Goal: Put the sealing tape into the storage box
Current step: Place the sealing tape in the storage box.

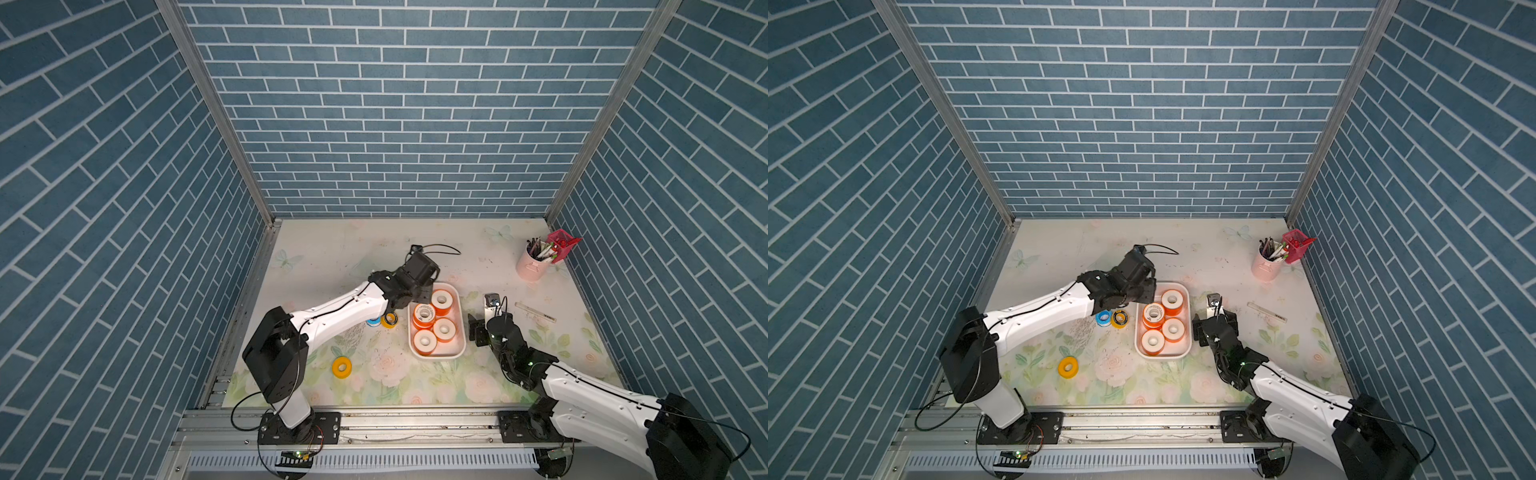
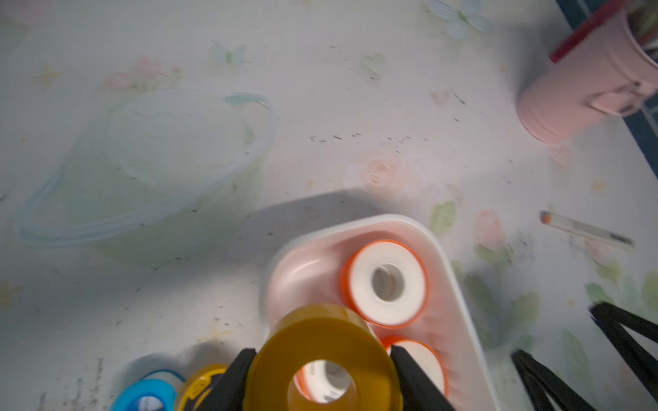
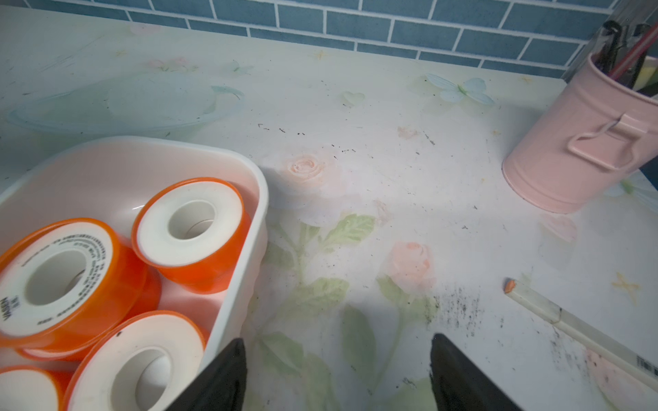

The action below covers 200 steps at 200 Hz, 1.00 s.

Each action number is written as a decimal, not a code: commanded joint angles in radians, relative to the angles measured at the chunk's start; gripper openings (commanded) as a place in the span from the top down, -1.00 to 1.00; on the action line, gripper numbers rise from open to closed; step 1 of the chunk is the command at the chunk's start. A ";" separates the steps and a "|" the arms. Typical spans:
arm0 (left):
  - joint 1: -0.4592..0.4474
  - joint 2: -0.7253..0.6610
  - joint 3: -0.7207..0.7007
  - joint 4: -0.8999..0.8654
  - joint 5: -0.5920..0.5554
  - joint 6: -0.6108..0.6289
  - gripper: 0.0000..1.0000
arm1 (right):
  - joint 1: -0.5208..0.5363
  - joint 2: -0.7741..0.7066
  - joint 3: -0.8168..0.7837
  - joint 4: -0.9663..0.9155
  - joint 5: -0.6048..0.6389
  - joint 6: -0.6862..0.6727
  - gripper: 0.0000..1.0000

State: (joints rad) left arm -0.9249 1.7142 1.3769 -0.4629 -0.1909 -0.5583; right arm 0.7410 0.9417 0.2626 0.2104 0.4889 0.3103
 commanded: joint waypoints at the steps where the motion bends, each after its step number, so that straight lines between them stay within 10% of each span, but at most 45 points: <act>1: -0.081 0.071 0.052 -0.066 0.014 -0.005 -0.21 | -0.028 -0.034 -0.001 -0.009 0.001 0.048 -0.62; 200: -0.152 0.267 0.046 -0.013 0.064 -0.040 -0.28 | -0.057 -0.044 -0.011 0.000 -0.035 0.050 -0.62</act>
State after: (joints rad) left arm -1.0832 1.9602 1.4315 -0.4854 -0.1333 -0.5930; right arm 0.6884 0.8902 0.2539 0.2096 0.4622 0.3370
